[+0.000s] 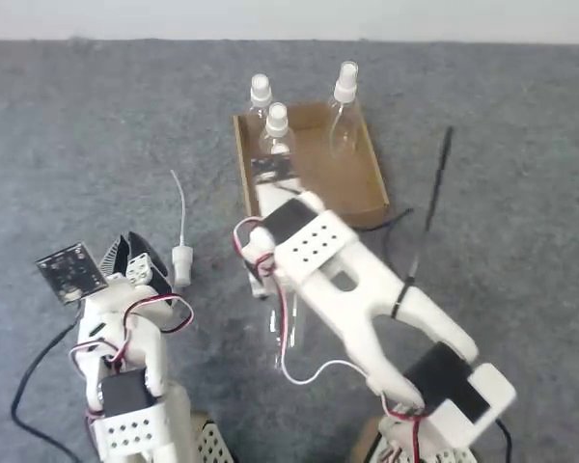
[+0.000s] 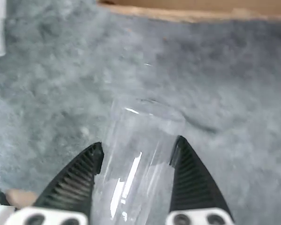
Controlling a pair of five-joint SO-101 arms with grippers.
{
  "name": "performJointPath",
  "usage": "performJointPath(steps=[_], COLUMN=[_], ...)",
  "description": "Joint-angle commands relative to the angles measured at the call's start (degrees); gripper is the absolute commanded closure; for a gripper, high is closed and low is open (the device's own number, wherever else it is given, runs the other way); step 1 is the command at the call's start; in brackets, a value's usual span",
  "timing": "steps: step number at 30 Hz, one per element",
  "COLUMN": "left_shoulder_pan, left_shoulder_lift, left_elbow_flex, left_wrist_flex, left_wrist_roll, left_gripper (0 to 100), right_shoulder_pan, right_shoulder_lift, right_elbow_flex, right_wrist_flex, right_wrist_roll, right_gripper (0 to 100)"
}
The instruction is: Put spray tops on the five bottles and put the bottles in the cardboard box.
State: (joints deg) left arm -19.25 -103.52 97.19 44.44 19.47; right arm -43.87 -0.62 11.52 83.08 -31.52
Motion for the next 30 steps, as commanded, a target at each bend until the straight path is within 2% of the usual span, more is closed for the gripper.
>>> performJointPath(steps=[1, 5, 11, 18, 25, 30], left_shoulder_pan=[-0.18, -0.18, -0.18, -0.18, -0.18, -0.18], left_shoulder_lift=[-0.88, -0.88, -0.88, -0.88, -0.88, -0.79], left_elbow_flex=[-0.66, -0.66, -0.66, -0.66, -0.66, -0.66], left_wrist_flex=[-1.76, -1.76, -1.67, -1.67, -1.67, -1.67], left_wrist_roll=[-0.44, -0.44, -0.44, -0.44, -0.44, -0.44], left_gripper=[96, 96, 96, 96, 96, 96], right_shoulder_pan=[4.53, 9.1, 15.16, 20.79, 25.89, 30.02], right_shoulder_lift=[-6.2, -8.66, -11.74, -16.13, -19.47, -19.12], right_elbow_flex=[-2.29, -2.29, -2.2, -0.44, 3.87, 8.79], right_wrist_flex=[3.3, 4.09, 5.67, 8.66, 7.08, 1.71], right_wrist_roll=[-8.88, -16.09, -19.6, -31.03, -36.57, -36.92], right_gripper=[99.1, 99.1, 99.1, 99.1, 98.9, 98.8])
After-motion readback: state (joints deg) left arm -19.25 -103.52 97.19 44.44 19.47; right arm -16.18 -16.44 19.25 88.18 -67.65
